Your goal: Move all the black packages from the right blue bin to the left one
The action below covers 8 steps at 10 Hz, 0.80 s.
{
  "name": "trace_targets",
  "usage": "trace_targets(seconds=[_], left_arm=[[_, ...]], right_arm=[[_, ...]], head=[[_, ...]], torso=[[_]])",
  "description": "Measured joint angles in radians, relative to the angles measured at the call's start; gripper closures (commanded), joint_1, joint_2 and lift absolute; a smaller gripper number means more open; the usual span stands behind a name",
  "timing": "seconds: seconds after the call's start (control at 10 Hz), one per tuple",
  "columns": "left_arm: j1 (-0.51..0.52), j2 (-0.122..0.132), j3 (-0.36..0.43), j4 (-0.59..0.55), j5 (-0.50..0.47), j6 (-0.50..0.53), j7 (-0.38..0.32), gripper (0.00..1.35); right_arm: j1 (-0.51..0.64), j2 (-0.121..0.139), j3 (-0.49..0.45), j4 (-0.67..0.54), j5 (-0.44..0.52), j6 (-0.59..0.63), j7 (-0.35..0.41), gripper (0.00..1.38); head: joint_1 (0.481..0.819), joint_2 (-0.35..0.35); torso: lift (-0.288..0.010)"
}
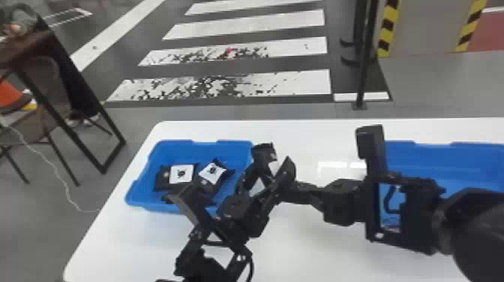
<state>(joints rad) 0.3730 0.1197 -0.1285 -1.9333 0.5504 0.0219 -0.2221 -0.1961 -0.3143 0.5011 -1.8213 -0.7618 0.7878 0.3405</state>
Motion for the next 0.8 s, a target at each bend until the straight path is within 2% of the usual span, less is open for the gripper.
trace_targets(seconds=[0.1,0.3,0.5,0.6,0.8], left_arm=[[0.002,0.0,0.011,-0.011,-0.01,0.036,0.0,1.23],[0.018,-0.005,0.043,-0.054,-0.065,0.09,0.006,1.22],[0.029,-0.009,0.051,-0.063,-0.072,0.076,0.013,1.22],[0.034,-0.01,0.054,-0.063,-0.069,0.059,0.02,1.22],[0.02,-0.012,0.07,-0.063,-0.114,0.03,0.057,1.22]], right_arm=[[0.0,0.0,0.002,0.0,-0.002,0.0,0.0,1.15],[-0.002,0.0,0.002,0.001,-0.005,-0.003,0.0,1.15],[-0.005,0.0,0.002,0.006,-0.007,-0.012,0.0,1.14],[-0.005,0.0,0.002,0.012,-0.009,-0.022,0.0,0.94],[0.003,0.0,-0.003,0.041,-0.034,-0.066,0.007,0.23]], head=[[0.695,0.244],[0.695,0.255],[0.695,0.263],[0.695,0.266],[0.695,0.28]], torso=[[-0.14],[-0.14],[-0.14],[-0.14],[-0.14]])
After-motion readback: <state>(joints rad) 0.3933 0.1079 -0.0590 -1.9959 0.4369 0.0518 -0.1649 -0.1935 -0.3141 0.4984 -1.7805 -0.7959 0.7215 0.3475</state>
